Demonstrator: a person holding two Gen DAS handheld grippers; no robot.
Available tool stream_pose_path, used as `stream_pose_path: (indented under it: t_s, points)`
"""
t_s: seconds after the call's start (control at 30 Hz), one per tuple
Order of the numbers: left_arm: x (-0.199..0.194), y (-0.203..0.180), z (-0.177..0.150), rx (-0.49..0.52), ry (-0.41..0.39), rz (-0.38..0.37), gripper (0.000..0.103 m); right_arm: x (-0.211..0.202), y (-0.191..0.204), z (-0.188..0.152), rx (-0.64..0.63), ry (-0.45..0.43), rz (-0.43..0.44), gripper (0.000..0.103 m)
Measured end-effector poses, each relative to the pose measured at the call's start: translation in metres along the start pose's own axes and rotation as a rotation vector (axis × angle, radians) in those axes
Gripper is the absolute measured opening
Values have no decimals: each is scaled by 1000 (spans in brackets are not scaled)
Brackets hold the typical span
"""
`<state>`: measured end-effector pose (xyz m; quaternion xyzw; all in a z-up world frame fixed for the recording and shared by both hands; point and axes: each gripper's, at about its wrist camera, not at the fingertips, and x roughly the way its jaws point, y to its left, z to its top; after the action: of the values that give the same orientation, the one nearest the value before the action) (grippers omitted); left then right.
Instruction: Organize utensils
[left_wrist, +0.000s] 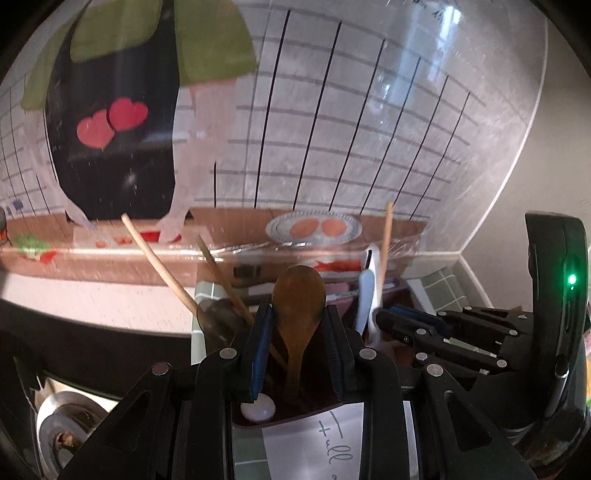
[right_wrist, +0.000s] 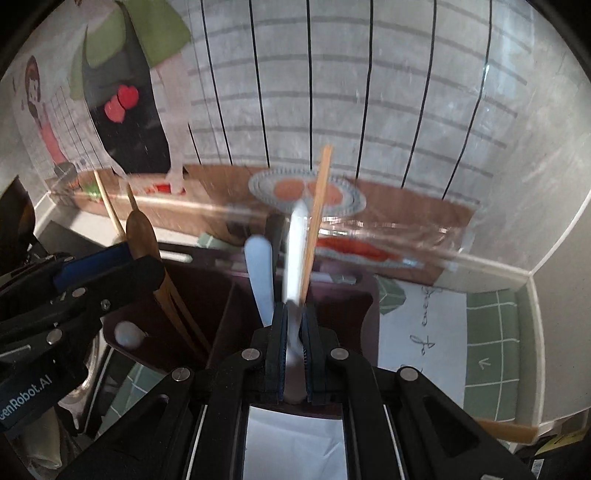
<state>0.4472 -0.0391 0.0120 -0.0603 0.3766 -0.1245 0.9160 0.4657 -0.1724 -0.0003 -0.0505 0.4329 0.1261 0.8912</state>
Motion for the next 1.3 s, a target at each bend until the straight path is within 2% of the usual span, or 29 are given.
stream_pose_path:
  t_s: [0.1,0.27,0.33,0.37,0.4,0.43,0.57,0.63,0.77,0.87,1.0,1.17,1.3]
  points:
    - [7,2,-4,-11,27,9,29,6,0,-2,-5,19,7,5]
    - [13,4,-8,-27,58,23,30,5,0,-3,3,35,13,9]
    - [12,5,-7,-34,65,27,32,0,0,-4,11,33,14,16]
    - [9,5,-7,-38,65,29,34,-4,0,-4,13,29,18,23]
    - [7,5,-7,-40,65,30,43,-11,0,-5,15,22,25,31]
    - [1,4,-7,-42,60,29,51,-20,1,-7,14,6,25,34]
    - [-28,-1,-8,-39,24,40,62,-57,3,-15,16,-56,5,52]
    - [-43,-4,-8,-41,2,41,72,-77,2,-21,23,-89,0,59]
    - [-89,-17,-13,-39,-92,54,92,-119,2,-42,37,-169,-20,72]
    - [-126,-24,-27,-42,-170,79,103,-144,6,-66,40,-213,-35,78]
    - [-163,-29,-64,-60,-234,118,103,-168,13,-104,53,-235,-44,81]
    - [-189,-28,-127,-68,-240,177,103,-187,12,-154,127,-244,-25,84]
    - [-202,-35,-169,-42,-243,216,103,-205,15,-191,144,-282,-69,87]
